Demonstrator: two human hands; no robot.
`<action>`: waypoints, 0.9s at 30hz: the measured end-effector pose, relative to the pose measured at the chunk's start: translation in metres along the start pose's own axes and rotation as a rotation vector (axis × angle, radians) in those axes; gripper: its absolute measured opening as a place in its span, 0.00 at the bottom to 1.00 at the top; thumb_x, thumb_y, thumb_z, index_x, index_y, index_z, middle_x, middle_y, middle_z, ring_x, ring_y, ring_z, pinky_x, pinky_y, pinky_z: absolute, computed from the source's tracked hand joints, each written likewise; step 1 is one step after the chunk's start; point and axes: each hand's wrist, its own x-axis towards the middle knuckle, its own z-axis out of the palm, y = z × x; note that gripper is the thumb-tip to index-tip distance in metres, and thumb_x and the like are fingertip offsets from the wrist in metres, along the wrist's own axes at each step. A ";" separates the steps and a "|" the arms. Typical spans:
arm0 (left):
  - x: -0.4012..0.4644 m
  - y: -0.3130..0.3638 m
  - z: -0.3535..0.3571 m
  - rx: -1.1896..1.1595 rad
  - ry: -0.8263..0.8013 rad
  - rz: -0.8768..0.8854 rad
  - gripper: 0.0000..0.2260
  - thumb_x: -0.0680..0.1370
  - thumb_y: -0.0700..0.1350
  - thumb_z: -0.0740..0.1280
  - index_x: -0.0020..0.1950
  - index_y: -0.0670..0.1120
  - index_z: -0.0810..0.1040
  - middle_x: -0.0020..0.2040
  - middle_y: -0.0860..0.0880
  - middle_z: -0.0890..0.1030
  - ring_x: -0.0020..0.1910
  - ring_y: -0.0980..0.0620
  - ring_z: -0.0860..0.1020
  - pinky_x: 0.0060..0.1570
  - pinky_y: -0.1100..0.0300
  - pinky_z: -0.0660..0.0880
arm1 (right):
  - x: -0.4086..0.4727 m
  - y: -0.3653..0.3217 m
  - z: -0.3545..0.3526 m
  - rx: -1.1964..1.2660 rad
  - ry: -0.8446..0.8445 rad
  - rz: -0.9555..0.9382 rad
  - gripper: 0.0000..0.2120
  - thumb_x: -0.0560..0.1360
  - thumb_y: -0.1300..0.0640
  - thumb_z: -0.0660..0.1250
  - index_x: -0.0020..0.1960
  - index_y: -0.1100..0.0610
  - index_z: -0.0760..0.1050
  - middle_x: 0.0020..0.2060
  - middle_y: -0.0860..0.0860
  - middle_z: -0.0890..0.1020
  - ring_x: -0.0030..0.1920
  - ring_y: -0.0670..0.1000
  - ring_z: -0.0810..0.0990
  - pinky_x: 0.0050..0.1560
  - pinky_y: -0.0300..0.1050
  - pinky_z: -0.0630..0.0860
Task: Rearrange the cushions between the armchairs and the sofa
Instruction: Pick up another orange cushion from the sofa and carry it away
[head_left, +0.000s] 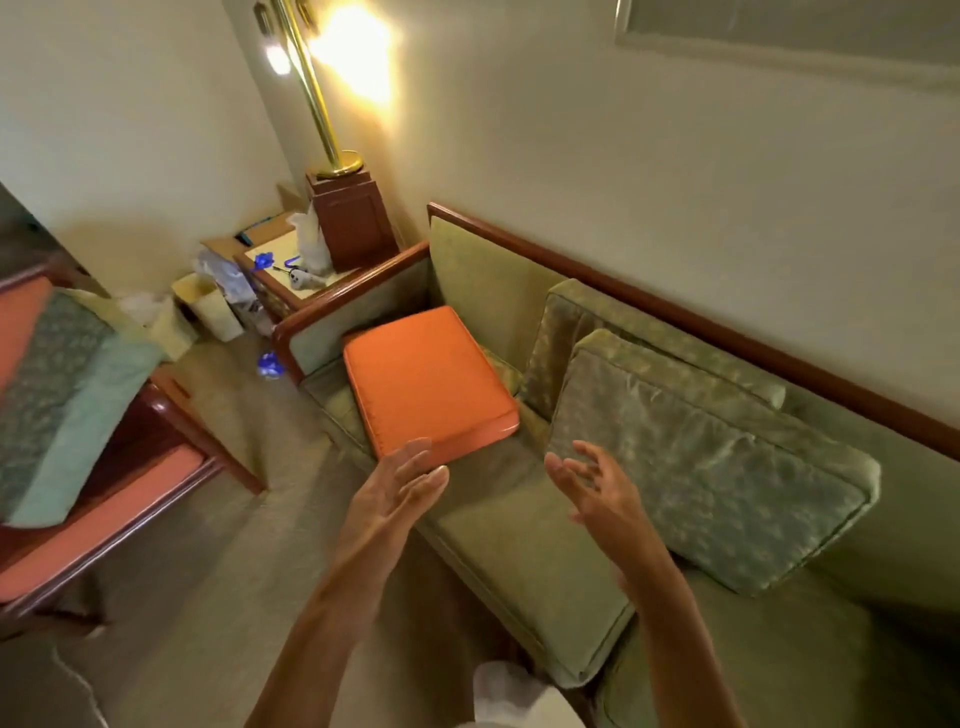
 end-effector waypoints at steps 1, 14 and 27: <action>0.017 0.007 -0.002 0.004 0.020 -0.012 0.41 0.57 0.74 0.75 0.67 0.59 0.76 0.65 0.56 0.80 0.62 0.65 0.77 0.59 0.62 0.72 | 0.023 -0.007 0.004 -0.006 -0.019 0.023 0.40 0.68 0.32 0.69 0.74 0.48 0.65 0.69 0.53 0.74 0.63 0.51 0.76 0.62 0.57 0.77; 0.221 0.022 -0.025 0.026 0.069 -0.128 0.32 0.64 0.67 0.73 0.66 0.60 0.77 0.63 0.59 0.81 0.61 0.64 0.78 0.56 0.62 0.74 | 0.233 -0.053 0.026 0.019 -0.124 0.104 0.49 0.55 0.21 0.70 0.69 0.44 0.68 0.63 0.48 0.77 0.59 0.45 0.78 0.64 0.59 0.76; 0.521 -0.031 -0.094 0.362 -0.386 -0.227 0.32 0.64 0.69 0.74 0.67 0.65 0.74 0.68 0.64 0.75 0.67 0.64 0.72 0.61 0.61 0.71 | 0.430 -0.006 0.097 0.032 0.219 0.315 0.47 0.58 0.22 0.70 0.68 0.46 0.69 0.62 0.50 0.77 0.58 0.48 0.78 0.55 0.46 0.77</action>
